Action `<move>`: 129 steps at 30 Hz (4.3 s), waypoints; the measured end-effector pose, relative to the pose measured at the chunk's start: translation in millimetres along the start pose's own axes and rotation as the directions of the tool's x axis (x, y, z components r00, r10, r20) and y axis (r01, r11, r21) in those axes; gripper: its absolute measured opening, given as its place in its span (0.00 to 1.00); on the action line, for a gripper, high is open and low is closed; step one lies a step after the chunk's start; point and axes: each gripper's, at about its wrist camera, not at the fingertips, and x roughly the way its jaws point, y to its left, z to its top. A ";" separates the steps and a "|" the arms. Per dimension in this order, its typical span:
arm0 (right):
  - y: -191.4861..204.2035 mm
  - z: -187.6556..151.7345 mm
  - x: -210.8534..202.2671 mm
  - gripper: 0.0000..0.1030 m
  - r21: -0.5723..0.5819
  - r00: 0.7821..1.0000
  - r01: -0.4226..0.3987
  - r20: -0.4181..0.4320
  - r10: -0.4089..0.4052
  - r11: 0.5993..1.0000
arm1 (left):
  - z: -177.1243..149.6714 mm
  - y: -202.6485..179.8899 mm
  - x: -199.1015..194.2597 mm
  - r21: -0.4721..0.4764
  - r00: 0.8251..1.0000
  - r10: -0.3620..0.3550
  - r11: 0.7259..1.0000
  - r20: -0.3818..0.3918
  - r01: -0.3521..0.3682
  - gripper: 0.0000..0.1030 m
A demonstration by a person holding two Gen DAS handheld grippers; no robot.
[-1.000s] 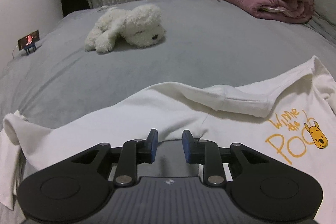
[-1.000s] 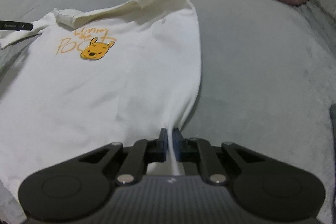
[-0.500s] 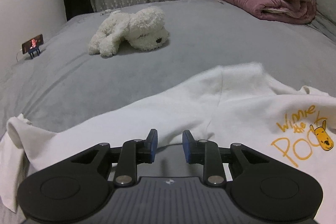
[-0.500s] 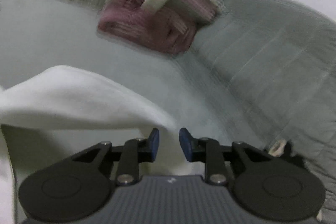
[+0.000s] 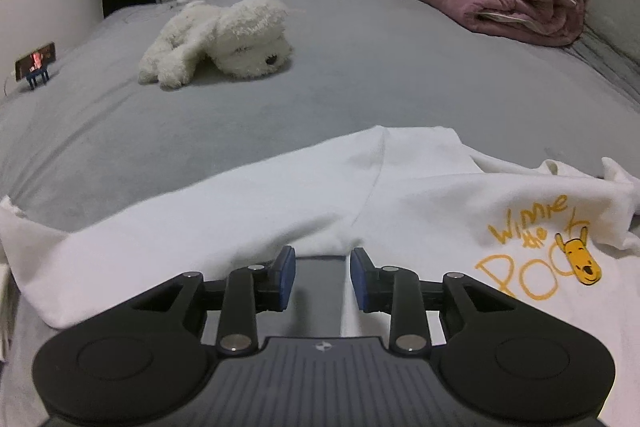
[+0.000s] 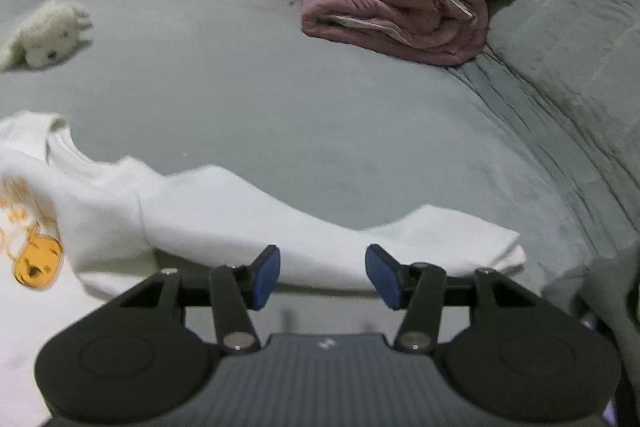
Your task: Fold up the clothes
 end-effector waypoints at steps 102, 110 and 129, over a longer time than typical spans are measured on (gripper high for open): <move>-41.8 16.7 52.9 0.12 0.382 0.981 -0.147 -0.063 0.185 0.912 | -0.8 21.0 22.5 -0.150 0.995 0.033 0.988 -0.094 -0.047 0.41; -43.4 3.9 44.8 0.31 0.447 0.937 -0.281 -0.066 0.344 0.850 | -1.5 25.5 14.8 -0.189 0.997 0.009 0.982 -0.080 -0.024 0.41; 0.3 46.3 42.0 0.39 0.120 0.968 -0.251 0.054 0.246 0.960 | 47.7 37.8 36.4 -0.024 0.997 -0.068 0.997 0.031 0.069 0.64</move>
